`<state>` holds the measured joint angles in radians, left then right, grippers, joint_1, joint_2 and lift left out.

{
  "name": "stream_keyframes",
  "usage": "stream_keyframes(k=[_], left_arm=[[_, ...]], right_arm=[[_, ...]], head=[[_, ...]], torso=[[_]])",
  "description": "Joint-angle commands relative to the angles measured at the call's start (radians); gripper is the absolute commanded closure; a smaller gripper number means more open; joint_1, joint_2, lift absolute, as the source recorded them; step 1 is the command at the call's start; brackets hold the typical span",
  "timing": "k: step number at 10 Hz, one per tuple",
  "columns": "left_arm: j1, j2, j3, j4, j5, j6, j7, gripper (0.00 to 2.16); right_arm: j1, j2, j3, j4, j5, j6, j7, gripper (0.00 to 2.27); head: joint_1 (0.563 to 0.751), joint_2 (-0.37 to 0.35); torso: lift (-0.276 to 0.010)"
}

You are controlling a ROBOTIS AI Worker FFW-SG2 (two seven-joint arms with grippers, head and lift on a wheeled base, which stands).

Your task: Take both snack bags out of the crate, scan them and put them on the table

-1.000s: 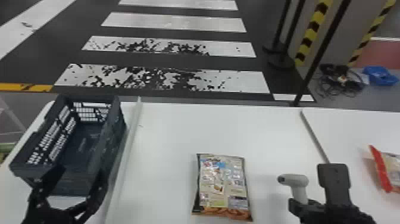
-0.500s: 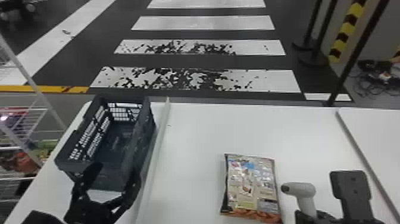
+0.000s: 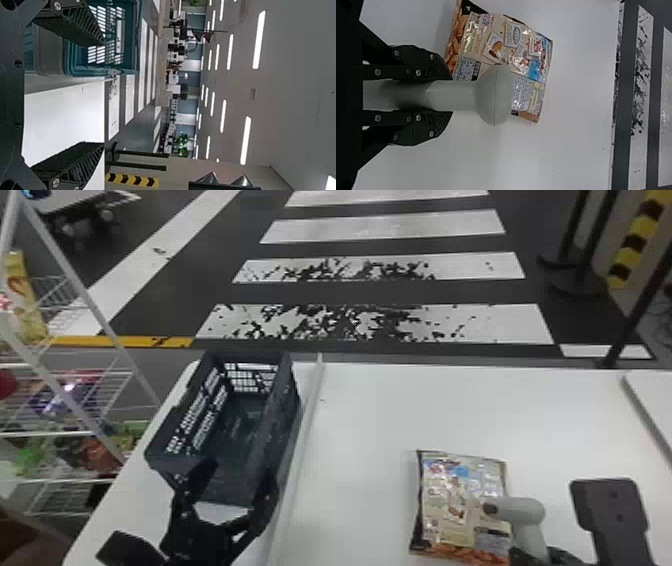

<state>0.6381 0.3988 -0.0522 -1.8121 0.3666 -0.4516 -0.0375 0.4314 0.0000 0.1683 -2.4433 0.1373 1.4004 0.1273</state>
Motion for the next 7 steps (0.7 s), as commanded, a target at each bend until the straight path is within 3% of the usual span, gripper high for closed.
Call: stream_keyframes(k=[1, 7], left_arm=[[-0.001, 0.0, 0.0, 0.002, 0.0, 0.0, 0.001, 0.1], [-0.003, 0.0, 0.0, 0.005, 0.0, 0.0, -0.001, 0.1]], right_arm=[[-0.014, 0.001, 0.004, 0.017, -0.001, 0.001, 0.0, 2.25], [-0.034, 0.001, 0.014, 0.047, -0.004, 0.001, -0.002, 2.25]], head=[[0.695, 0.188], [0.695, 0.203]], torso=[[-0.092], [-0.092]])
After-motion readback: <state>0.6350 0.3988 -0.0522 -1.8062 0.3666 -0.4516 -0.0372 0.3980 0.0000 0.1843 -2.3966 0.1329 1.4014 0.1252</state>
